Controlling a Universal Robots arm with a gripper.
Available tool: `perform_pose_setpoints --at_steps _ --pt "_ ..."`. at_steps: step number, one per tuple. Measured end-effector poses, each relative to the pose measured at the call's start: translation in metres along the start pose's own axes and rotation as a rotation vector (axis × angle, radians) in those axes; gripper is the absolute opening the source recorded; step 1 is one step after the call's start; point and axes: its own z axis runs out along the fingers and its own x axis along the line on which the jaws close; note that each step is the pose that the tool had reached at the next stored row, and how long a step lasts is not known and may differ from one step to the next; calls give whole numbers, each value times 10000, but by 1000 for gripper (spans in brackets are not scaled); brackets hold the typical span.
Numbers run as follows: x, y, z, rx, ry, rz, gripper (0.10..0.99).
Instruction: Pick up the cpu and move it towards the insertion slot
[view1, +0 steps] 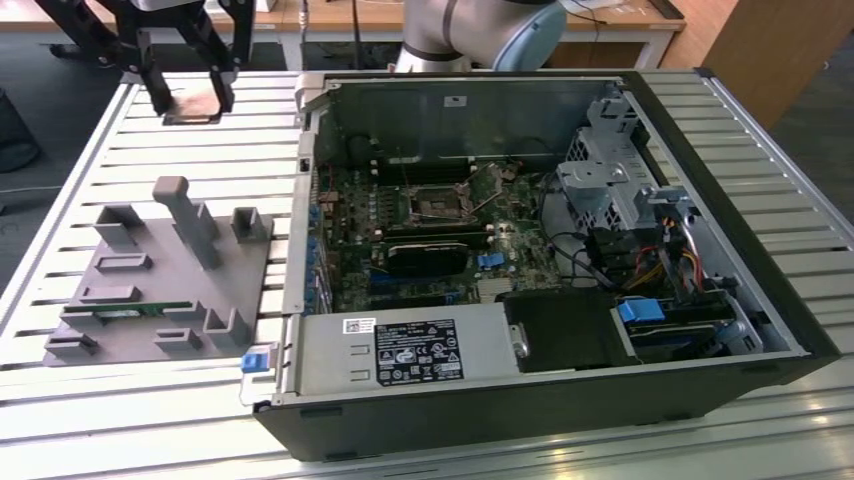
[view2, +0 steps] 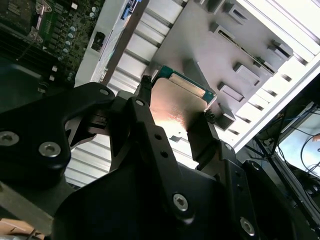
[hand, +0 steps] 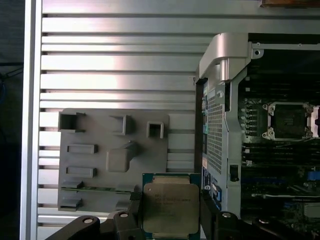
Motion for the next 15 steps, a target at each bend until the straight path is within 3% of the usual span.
perform_pose_setpoints --at_steps 15 --pt "-209 6 -4 0 1 0 541"
